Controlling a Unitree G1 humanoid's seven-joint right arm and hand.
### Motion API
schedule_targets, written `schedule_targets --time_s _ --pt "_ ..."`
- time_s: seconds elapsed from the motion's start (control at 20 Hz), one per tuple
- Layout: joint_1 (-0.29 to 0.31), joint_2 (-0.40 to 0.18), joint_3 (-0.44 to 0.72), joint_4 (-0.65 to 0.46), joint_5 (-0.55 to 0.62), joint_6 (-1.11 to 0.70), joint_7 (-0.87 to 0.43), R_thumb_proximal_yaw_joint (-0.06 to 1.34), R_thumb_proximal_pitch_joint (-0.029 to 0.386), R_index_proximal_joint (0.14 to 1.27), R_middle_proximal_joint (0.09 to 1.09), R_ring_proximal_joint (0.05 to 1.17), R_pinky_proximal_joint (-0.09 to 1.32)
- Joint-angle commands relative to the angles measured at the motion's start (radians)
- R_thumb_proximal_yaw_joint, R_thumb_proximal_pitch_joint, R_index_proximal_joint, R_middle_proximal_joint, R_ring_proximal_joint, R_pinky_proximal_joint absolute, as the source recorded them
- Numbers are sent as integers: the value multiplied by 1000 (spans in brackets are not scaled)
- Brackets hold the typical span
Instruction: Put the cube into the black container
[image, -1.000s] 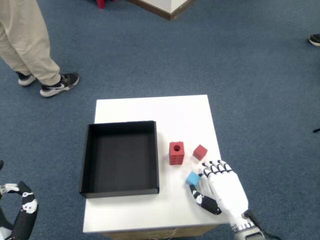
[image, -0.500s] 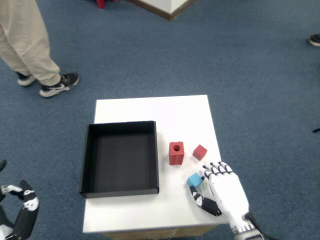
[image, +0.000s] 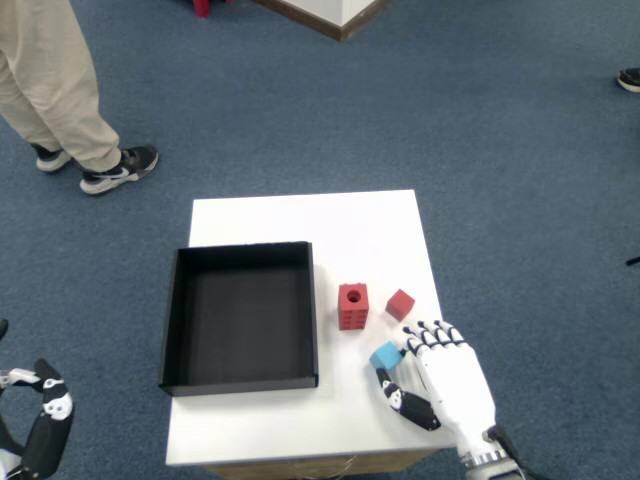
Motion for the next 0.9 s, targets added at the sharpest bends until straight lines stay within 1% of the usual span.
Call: schedule_targets --time_s 0.05,0.25,0.4,0.45,0.6,0.7,0.9 --pt "-37 -17 -7 -28 4 -35 -73 1193 187 1038 419 351 299" --pt "-42 -19 -9 -38 1 -59 -113 1185 189 1032 421 351 299" --pt "-52 -15 14 -85 -26 -99 -225 1173 190 1031 423 354 302" --pt "-59 -10 27 -106 -42 -113 -284 1172 191 1031 423 353 302" --pt "-65 -3 50 -135 -69 -143 -395 1171 190 1031 421 349 293" --pt "-67 -3 59 -188 -82 -168 -420 1172 189 1033 417 346 285" --pt "-56 -13 57 -315 -89 -199 -421 1174 186 1031 409 336 268"
